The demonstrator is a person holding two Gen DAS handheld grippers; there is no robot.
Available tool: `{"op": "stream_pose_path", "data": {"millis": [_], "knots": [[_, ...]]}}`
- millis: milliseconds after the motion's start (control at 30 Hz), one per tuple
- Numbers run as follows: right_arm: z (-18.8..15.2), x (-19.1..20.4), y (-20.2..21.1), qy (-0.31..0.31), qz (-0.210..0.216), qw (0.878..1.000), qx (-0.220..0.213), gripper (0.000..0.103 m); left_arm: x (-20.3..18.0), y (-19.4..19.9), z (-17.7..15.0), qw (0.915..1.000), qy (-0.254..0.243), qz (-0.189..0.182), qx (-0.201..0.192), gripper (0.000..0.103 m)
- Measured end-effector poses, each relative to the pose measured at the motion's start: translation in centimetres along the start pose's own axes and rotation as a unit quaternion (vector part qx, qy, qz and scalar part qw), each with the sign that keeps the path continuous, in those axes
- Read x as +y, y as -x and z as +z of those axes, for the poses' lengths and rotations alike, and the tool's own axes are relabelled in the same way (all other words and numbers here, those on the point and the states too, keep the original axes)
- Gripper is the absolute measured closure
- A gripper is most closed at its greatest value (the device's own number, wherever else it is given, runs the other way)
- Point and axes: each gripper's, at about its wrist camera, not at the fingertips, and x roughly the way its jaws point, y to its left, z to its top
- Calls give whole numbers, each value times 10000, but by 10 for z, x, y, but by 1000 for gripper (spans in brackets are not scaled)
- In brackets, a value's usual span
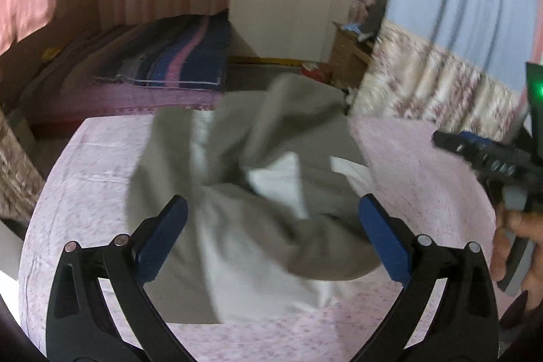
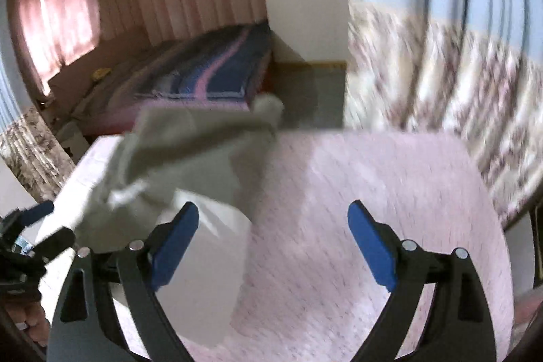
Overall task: Fold large clothes
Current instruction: 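Grasp the bundled jacket with the left gripper and lift it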
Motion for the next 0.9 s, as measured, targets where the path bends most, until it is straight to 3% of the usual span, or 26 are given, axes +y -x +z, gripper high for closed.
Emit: {"op": "stream_pose_path", "data": {"millis": [133, 300, 333, 367, 400, 433, 467, 533, 733, 900], "knots": [[-27, -8, -19, 28, 18, 9996, 285, 13, -26, -27, -6, 9998, -91, -4, 188, 3], [-42, 1, -35, 44, 49, 9989, 465, 13, -38, -60, -21, 9977, -440, 271, 428, 3], [-43, 2, -37, 53, 55, 9989, 472, 13, -33, -63, -24, 9981, -407, 214, 405, 12], [-43, 3, -38, 67, 71, 9988, 486, 13, -29, -64, -26, 9985, -358, 94, 395, 31], [-43, 4, -40, 84, 79, 9987, 492, 13, -26, -66, -28, 9985, -325, -18, 436, 41], [-43, 7, -41, 112, 74, 9986, 504, 13, -22, -67, -30, 9984, -309, -111, 452, 57], [-41, 7, -43, 108, 96, 9986, 511, 13, -20, -67, -30, 9984, -326, -150, 446, 67], [-40, 13, -42, 116, 130, 9987, 488, 13, -18, -64, -29, 9981, -456, -108, 394, 76], [-32, 43, -37, 357, 364, 9980, 381, 13, 7, -13, -8, 9962, -799, 310, -181, 81], [-28, 84, -45, 646, 605, 9954, 374, 13, 58, 25, -5, 9934, -756, 745, -445, 81]]}}
